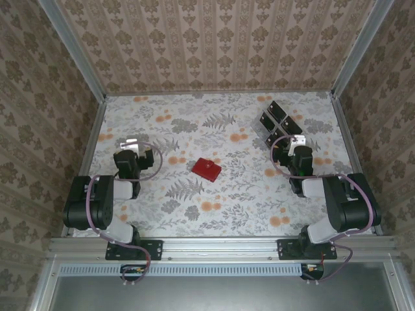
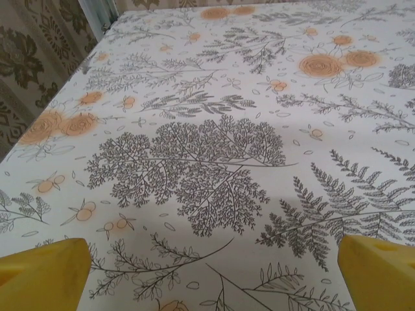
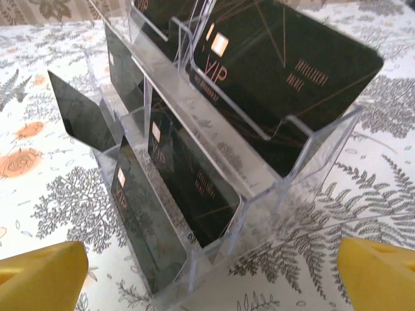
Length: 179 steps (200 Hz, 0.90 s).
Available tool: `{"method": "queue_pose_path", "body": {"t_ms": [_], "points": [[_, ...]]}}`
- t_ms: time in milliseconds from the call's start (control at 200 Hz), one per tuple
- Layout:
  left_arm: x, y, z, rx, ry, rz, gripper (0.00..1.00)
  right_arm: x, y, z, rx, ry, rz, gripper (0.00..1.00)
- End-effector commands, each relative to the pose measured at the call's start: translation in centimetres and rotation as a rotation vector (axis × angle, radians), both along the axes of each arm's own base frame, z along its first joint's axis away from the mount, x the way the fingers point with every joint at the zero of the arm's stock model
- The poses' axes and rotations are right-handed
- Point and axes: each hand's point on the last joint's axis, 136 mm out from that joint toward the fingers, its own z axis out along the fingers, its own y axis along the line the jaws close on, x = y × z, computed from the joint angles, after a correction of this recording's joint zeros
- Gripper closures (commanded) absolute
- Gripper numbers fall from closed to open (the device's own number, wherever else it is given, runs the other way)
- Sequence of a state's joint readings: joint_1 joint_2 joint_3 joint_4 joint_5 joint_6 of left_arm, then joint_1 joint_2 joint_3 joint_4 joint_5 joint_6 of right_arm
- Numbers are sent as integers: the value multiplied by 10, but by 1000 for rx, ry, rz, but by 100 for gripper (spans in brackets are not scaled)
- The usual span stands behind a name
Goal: Put the credit cards into the card holder
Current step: Rotate the card holder at the center of the table.
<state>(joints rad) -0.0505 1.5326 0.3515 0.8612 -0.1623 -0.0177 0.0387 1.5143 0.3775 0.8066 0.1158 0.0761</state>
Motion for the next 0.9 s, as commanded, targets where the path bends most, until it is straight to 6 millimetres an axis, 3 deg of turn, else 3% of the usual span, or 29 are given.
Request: {"method": "queue_pose_path", "body": {"t_ms": [0,725,875,890], "points": [[13,6,19,44,-68,11,0,11,-8,18,-39,-68,-26,0],[13,6,18,41,-63,9,0,12,-8,17,-25,-64,-15,0],[9,-16,30,99,-86,-80,0,-3,-13,39,-28,-112,-48,0],[8,-17,32,106,-90,-79,0,-5,-14,51,-23,-137,-55,0]]}}
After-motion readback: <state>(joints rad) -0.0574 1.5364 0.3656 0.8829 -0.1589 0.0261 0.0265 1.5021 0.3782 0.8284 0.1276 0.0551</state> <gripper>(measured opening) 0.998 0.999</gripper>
